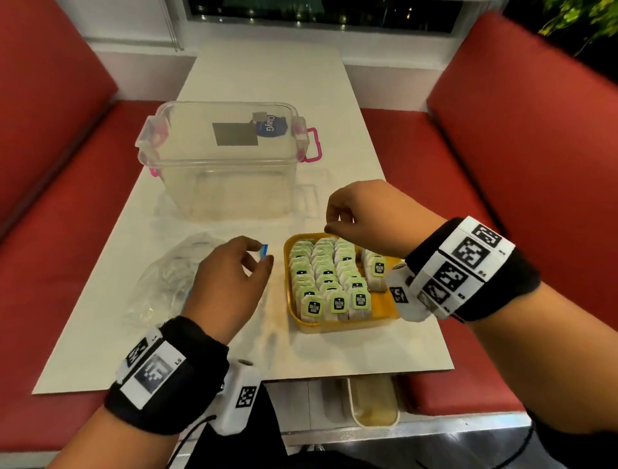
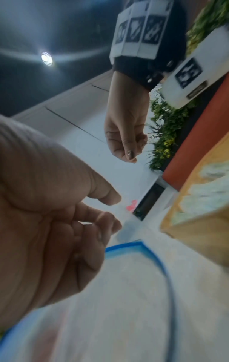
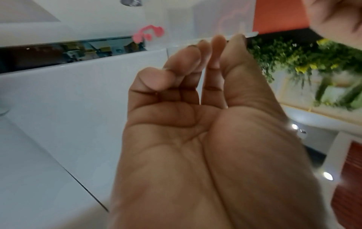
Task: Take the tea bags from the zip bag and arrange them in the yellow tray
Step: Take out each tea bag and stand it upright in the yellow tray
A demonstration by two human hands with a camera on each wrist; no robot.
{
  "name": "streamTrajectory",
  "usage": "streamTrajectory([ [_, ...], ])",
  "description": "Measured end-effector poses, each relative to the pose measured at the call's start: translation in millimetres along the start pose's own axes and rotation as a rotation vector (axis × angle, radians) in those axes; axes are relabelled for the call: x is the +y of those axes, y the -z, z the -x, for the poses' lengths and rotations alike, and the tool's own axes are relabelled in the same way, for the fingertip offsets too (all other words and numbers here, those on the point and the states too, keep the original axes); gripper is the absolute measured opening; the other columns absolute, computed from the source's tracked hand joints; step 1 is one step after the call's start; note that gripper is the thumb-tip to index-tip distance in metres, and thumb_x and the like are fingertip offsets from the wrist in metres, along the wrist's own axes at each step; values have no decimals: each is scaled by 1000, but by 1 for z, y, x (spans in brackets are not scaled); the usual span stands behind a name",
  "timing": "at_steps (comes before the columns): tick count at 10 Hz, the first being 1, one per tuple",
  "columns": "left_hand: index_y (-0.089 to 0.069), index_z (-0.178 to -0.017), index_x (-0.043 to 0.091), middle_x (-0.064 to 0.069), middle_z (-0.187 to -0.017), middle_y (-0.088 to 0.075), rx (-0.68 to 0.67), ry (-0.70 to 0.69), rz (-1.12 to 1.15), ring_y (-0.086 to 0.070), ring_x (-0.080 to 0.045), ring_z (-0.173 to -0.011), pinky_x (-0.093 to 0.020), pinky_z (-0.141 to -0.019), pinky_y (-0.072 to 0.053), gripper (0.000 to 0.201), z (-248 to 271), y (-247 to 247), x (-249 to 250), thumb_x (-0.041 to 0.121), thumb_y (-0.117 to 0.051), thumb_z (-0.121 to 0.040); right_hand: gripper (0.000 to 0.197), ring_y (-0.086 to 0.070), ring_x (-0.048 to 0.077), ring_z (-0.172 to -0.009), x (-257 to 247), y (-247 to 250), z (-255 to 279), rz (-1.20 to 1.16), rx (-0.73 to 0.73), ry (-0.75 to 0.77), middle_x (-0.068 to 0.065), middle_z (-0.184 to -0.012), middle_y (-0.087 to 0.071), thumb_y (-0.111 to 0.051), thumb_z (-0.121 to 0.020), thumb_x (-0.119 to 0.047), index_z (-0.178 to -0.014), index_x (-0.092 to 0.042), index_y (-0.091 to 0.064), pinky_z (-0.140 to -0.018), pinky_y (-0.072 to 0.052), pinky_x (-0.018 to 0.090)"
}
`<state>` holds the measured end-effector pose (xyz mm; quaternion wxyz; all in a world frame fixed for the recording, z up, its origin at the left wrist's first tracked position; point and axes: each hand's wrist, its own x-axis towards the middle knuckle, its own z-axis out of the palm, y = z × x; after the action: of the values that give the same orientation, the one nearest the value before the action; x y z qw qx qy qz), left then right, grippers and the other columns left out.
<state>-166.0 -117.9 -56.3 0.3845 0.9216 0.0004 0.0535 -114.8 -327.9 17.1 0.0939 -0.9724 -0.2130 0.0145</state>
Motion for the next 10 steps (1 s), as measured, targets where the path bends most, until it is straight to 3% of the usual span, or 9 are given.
streamTrajectory([
  [1, -63, -97, 23, 11, -77, -59, 148, 21, 48, -56, -2, -59, -18, -60, -36, 9, -1, 35, -13, 29, -58, -92, 11, -51, 11, -67, -34, -6, -6, -137, 41, 66, -6, -75, -61, -64, -86, -28, -85, -18, -67, -59, -35, 23],
  [2, -65, -93, 20, 8, -84, -62, 272, 34, -58, -53, -5, -70, -21, -63, -33, 12, -1, 63, -43, 25, -54, -94, 9, -56, 15, -74, -70, -25, -13, -238, -11, 98, -2, -80, -66, -63, -87, -24, -86, -16, -68, -66, -42, 27],
  [3, -67, -100, 14, -6, -99, -63, 313, 127, -165, -56, -24, -94, -32, -79, -41, 20, 4, 74, -91, 17, -49, -95, 11, -58, 18, -79, -104, -53, -21, -259, -112, 144, 3, -89, -68, -57, -89, -15, -88, -12, -69, -67, -41, 28],
  [5, -54, -127, 14, -17, -129, -54, 80, 390, -201, -49, -37, -118, -45, -102, -39, 32, 2, 60, -154, 25, -45, -98, 28, -58, 31, -108, -143, -110, -42, -45, -507, 86, 16, -119, -61, -47, -98, -14, -119, -1, -60, -90, -48, 37],
  [6, -46, -135, 15, -16, -134, -52, -13, 445, -153, -48, -36, -122, -43, -103, -39, 41, -5, 53, -158, 34, -47, -98, 24, -57, 26, -86, -157, -118, -57, 28, -570, 36, 7, -86, -57, -44, -99, -18, -95, -4, -63, -73, -43, 32],
  [7, -45, -135, 15, -9, -124, -60, -35, 462, -75, -56, -30, -113, -34, -91, -44, 42, -8, 51, -158, 30, -51, -97, 30, -57, 27, -93, -165, -123, -75, 37, -642, -23, 7, -95, -58, -34, -102, -19, -94, -5, -60, -87, -42, 30],
  [8, -51, -128, 15, -1, -94, -60, -35, 434, -13, -59, -24, -88, -28, -72, -40, 34, -7, 49, -156, 19, -52, -94, 47, -37, 27, -136, -172, -117, -83, 4, -629, -94, 13, -148, -37, -31, -104, -27, -143, 0, -33, -114, -26, 37],
  [9, -58, -116, 13, -5, -90, -61, -57, 385, 19, -56, -22, -80, -28, -68, -40, 25, -6, 48, -155, 12, -47, -94, 50, -49, 16, -117, -172, -117, -84, 85, -647, -134, 6, -132, -47, -32, -104, -26, -127, 18, -38, -104, -29, 31],
  [10, -62, -103, 14, -1, -100, -65, -58, 357, 124, -60, -24, -88, -34, -80, -49, 23, -4, 49, -151, 8, -42, -93, 43, -39, 26, -134, -178, -116, -86, 55, -603, -85, 8, -146, -41, -37, -103, -25, -141, -5, -38, -109, -29, 35],
])
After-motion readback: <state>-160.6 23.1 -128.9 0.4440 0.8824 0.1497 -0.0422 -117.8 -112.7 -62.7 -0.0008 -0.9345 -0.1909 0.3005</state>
